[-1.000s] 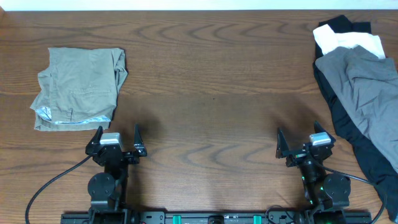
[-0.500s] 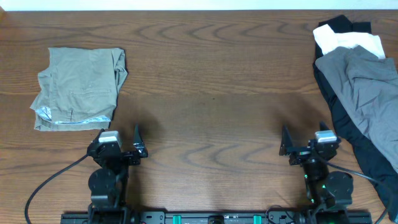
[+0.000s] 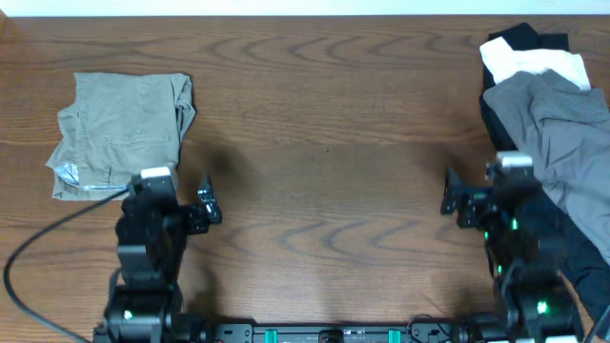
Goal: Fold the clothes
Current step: 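Reach the right gripper into the grey garment pile and grasp it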
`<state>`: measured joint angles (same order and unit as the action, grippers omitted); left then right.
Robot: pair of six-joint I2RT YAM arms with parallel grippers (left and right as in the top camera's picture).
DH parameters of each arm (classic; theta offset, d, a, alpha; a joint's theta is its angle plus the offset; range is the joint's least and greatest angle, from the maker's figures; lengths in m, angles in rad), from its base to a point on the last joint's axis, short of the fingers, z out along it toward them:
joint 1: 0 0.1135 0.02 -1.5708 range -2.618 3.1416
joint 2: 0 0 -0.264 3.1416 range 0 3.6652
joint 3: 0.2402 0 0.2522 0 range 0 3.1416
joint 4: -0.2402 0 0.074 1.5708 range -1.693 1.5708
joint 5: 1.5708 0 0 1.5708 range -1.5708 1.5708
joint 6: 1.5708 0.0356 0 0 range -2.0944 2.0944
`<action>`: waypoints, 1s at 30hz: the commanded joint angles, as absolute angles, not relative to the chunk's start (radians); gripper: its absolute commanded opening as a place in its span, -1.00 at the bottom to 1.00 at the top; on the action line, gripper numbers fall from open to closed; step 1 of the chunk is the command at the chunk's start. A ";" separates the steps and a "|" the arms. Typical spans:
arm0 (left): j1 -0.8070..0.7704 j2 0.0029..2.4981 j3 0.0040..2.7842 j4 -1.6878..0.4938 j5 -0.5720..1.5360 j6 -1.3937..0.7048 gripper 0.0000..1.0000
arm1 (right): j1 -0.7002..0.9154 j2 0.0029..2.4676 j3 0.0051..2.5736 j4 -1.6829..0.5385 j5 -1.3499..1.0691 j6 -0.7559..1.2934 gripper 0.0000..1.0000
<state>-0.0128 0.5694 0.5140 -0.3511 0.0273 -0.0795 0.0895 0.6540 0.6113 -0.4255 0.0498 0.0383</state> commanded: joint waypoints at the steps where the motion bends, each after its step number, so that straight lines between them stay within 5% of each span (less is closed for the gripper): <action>1: -0.007 0.648 0.638 -0.435 0.042 -0.092 0.96 | 0.078 0.799 0.749 -0.488 0.064 -0.009 0.98; 14: -0.007 0.733 0.798 -0.561 0.175 -0.092 0.96 | 0.011 1.081 1.025 -0.595 0.123 -0.012 0.99; 30: -0.007 0.733 0.798 -0.564 0.175 -0.092 0.96 | -0.836 1.325 1.068 -0.588 0.208 0.228 0.96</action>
